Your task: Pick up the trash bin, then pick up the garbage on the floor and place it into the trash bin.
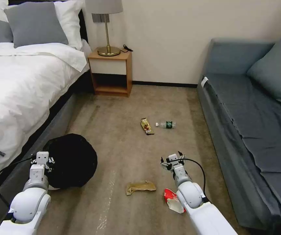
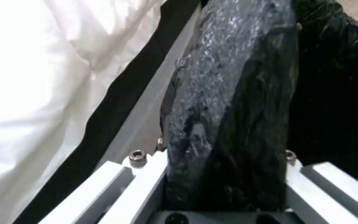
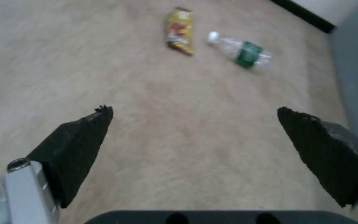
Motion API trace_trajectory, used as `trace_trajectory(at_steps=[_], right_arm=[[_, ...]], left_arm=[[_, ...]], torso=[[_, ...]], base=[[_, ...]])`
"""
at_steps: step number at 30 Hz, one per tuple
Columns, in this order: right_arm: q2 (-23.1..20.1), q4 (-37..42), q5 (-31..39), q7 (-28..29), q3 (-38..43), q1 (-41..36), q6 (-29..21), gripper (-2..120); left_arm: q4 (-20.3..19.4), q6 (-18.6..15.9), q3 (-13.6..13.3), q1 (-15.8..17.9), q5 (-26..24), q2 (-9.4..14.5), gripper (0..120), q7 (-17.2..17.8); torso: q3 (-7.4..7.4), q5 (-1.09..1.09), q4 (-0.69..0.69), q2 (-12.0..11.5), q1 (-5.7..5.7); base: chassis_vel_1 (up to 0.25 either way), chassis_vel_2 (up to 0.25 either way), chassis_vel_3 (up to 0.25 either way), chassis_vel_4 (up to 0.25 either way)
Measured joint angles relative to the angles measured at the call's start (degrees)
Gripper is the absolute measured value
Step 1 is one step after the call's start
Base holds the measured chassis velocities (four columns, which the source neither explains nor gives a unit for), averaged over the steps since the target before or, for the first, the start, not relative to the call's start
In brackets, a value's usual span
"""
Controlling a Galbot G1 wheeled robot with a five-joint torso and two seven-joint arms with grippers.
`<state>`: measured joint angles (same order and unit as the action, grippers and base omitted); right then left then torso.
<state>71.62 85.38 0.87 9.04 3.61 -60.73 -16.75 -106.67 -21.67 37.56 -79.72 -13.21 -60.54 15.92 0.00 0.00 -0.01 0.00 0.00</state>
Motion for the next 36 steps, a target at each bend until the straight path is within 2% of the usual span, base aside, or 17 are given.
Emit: trace_trajectory(at_steps=[6,13,17,20,31,36], right_arm=[[-3.77,-3.09,-1.85,-1.10,-9.60,2.52,2.50,100],[-7.10,-1.17,-2.58,-1.40,-17.90,3.05,2.36,100],[-7.64,0.94,3.02,-1.90,-20.67,3.72,0.24,100],[-8.71,3.62,10.43,-2.21,-22.61,4.68,-2.64,100],[-11.67,-0.92,16.60,-4.35,-28.29,10.62,-1.09,100],[-11.39,-3.46,18.14,-4.96,-30.18,13.16,-0.57,100]], left_arm=[[-0.02,1.29,0.39,-0.32,-0.01,1.03,4,-1.97],[-0.25,1.59,0.28,-0.64,0.70,0.87,4,-2.64],[-0.91,1.52,0.17,-0.80,1.25,0.88,4,-3.29],[-1.06,1.41,0.30,-0.90,1.28,1.41,4,-3.82],[0.41,1.99,1.24,-1.93,0.59,3.58,4,-5.73],[0.12,2.69,2.03,-2.93,-0.28,3.76,4,-5.73]], torso=[[0.00,0.00,0.01,0.00,0.00],[0.00,-0.01,0.00,0.00,0.00],[-0.01,0.00,0.01,0.00,0.00],[-0.01,-0.01,0.00,0.00,0.00],[-0.01,-0.01,0.00,0.00,0.00],[0.00,-0.02,0.00,0.00,0.00]], base=[[0.000,0.000,0.000,0.000],[0.000,0.000,0.000,0.000],[0.000,0.000,0.000,0.000],[0.000,0.000,0.000,0.000],[0.000,0.000,0.000,0.000],[0.000,0.000,0.000,0.000]])
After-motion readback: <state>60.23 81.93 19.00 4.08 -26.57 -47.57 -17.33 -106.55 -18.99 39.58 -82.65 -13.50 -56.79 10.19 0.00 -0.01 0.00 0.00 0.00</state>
